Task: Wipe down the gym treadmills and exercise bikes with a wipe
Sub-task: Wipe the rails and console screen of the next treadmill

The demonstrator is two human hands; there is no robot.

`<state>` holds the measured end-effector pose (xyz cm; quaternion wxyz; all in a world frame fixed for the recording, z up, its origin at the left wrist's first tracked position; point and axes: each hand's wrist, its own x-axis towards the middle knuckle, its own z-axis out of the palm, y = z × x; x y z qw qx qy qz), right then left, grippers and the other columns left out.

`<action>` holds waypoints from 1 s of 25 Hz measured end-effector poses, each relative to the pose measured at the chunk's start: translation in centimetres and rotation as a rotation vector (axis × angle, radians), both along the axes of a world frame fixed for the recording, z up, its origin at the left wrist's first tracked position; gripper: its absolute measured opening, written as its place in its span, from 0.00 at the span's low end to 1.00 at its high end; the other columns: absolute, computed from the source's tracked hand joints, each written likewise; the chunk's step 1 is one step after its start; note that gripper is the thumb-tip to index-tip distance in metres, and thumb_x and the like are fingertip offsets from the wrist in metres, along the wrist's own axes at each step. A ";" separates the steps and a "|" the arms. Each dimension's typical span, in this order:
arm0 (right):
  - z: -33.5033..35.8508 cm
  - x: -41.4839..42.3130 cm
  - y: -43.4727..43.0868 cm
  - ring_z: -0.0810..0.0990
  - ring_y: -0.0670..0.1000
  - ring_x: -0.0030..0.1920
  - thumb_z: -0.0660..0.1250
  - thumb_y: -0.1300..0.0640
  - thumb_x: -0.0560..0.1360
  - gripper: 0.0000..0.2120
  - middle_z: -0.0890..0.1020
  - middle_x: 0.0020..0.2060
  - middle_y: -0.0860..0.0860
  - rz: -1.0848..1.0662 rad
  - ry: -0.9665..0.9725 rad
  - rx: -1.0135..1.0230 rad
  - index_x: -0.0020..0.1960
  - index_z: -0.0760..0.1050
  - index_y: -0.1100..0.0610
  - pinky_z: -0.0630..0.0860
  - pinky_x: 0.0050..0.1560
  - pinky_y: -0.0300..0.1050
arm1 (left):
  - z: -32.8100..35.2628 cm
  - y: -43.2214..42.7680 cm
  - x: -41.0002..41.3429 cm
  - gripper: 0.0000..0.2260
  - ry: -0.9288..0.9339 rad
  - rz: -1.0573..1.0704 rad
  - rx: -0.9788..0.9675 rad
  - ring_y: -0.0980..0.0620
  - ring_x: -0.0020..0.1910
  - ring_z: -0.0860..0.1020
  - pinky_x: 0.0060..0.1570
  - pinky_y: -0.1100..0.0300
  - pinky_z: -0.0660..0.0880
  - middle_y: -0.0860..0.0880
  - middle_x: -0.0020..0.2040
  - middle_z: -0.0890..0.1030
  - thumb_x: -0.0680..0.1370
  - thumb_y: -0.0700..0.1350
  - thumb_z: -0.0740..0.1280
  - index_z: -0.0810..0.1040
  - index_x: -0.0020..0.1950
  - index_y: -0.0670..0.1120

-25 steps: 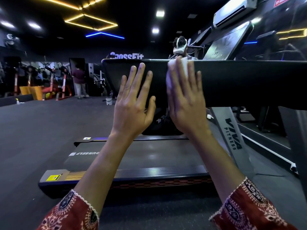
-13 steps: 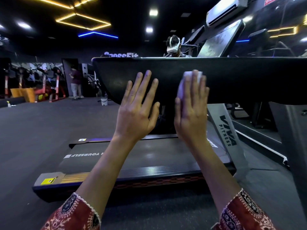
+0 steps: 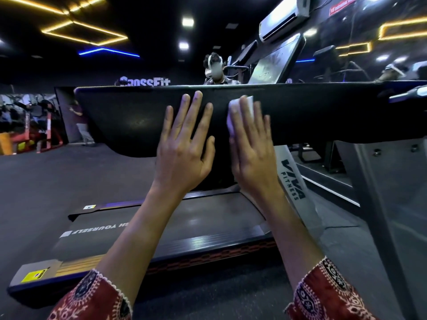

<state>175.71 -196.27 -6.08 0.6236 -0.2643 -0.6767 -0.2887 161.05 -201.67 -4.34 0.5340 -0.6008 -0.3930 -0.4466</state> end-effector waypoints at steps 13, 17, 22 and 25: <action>1.7 2.1 1.4 0.56 0.56 0.76 0.52 0.56 0.82 0.22 0.63 0.74 0.60 -0.034 0.063 0.037 0.74 0.61 0.62 0.48 0.75 0.57 | -0.1 0.7 1.7 0.25 0.029 0.095 -0.051 0.43 0.74 0.59 0.73 0.47 0.49 0.39 0.74 0.63 0.78 0.48 0.61 0.66 0.73 0.41; 2.2 3.6 2.1 0.54 0.57 0.76 0.51 0.54 0.82 0.23 0.62 0.74 0.61 -0.068 0.088 0.020 0.74 0.60 0.63 0.46 0.75 0.56 | 1.0 1.1 2.4 0.26 0.058 0.133 -0.072 0.43 0.75 0.57 0.73 0.46 0.48 0.40 0.75 0.61 0.80 0.52 0.57 0.62 0.75 0.41; 1.8 4.9 2.3 0.55 0.59 0.76 0.50 0.53 0.82 0.24 0.60 0.74 0.62 -0.078 0.113 -0.011 0.75 0.60 0.64 0.48 0.75 0.60 | 2.2 2.0 3.8 0.26 0.112 0.126 -0.045 0.42 0.74 0.60 0.72 0.45 0.49 0.40 0.75 0.62 0.81 0.53 0.57 0.63 0.74 0.40; 0.7 5.3 2.3 0.53 0.57 0.76 0.49 0.52 0.82 0.24 0.59 0.75 0.61 -0.056 0.159 -0.049 0.75 0.59 0.63 0.48 0.75 0.59 | 1.7 2.4 3.9 0.26 0.138 0.154 -0.019 0.43 0.74 0.61 0.72 0.44 0.51 0.40 0.74 0.63 0.81 0.54 0.56 0.64 0.74 0.41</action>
